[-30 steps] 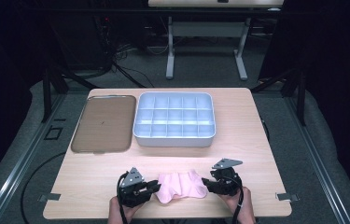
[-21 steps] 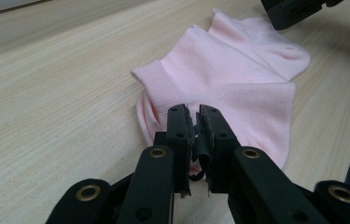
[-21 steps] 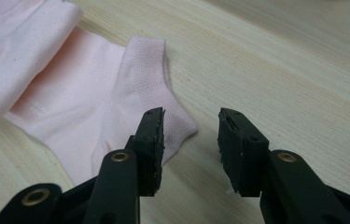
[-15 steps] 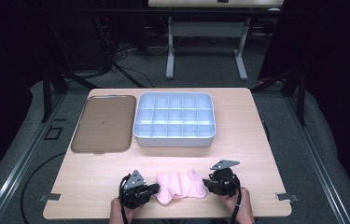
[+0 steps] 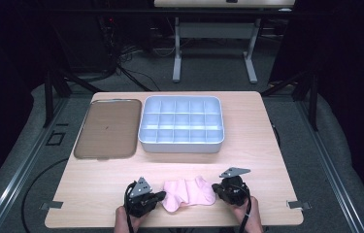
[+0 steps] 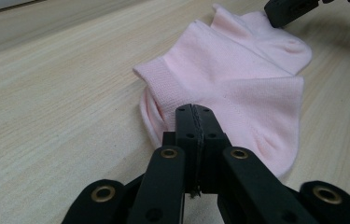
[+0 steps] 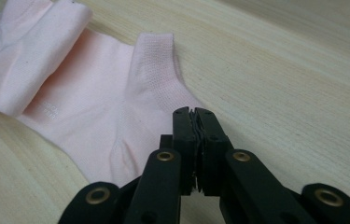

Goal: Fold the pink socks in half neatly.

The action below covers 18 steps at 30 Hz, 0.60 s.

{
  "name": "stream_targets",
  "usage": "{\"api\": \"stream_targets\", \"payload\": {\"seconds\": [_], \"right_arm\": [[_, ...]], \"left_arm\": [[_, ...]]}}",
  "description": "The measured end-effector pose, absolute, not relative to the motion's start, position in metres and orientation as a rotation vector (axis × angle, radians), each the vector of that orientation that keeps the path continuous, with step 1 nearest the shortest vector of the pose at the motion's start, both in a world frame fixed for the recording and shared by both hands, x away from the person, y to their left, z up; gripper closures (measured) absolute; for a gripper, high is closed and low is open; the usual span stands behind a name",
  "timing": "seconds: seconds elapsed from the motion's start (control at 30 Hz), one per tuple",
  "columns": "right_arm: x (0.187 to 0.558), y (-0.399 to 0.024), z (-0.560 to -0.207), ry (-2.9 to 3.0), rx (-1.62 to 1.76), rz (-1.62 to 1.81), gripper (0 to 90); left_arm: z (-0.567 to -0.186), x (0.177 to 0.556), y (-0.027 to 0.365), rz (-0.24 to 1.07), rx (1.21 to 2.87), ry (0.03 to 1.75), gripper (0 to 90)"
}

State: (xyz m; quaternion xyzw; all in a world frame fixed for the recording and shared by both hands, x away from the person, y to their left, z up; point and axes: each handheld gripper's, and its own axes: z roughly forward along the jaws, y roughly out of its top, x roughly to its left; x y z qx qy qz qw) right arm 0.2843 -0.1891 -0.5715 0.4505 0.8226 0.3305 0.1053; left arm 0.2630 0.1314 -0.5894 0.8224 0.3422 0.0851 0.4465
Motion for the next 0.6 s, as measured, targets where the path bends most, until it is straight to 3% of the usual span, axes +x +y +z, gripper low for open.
{"api": "stream_targets", "payload": {"seconds": [0.6], "right_arm": [[0.275, -0.177, -0.518, 2.418, 1.201, 1.155, 89.8]], "left_arm": [[-0.590, 0.265, 0.133, 0.190, 2.030, 0.854, 89.4]]}}
